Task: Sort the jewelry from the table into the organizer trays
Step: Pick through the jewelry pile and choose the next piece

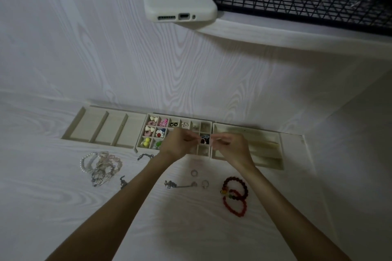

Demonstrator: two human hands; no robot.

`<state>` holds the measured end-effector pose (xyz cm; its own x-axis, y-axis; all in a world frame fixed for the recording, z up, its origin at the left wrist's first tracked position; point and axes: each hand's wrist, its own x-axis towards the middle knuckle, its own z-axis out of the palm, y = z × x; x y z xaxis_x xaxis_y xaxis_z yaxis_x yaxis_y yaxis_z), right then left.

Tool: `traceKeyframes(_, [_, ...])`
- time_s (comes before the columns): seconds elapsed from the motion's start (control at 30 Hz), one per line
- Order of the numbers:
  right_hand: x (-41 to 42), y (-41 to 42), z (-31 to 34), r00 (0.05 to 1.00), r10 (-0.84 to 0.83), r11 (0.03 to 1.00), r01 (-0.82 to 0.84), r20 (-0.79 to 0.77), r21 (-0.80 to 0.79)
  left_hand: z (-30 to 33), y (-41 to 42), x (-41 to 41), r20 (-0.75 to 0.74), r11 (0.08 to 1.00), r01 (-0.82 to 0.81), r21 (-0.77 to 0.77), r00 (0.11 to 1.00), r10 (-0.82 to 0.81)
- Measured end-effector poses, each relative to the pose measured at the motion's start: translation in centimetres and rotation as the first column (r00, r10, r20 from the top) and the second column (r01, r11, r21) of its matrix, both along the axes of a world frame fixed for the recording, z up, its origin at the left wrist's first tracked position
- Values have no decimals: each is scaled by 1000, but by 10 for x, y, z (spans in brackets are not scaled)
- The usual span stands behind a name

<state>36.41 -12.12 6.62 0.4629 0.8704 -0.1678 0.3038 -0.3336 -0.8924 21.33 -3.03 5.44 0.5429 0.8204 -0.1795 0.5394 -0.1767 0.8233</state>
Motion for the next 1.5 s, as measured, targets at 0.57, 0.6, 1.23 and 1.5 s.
traceKeyframes(0.57, [46, -41, -37, 963, 175, 970, -132, 208, -204, -32, 8, 45, -551, 931, 338, 140, 807, -210])
traceKeyframes(0.6, [46, -41, -38, 960, 183, 970, -141, 211, -196, -33, 8, 44, -546, 929, 333, 160, 814, -197])
traceKeyframes(1.23, [27, -45, -45, 892, 367, 912, -288, 266, -292, -29, 0, 34, -492, 899, 323, 295, 858, -147])
traceKeyframes(1.5, [-9, -45, -55, 675, 573, 814, -400, 465, -422, -30, -29, -18, -349, 969, 127, 213, 936, -46])
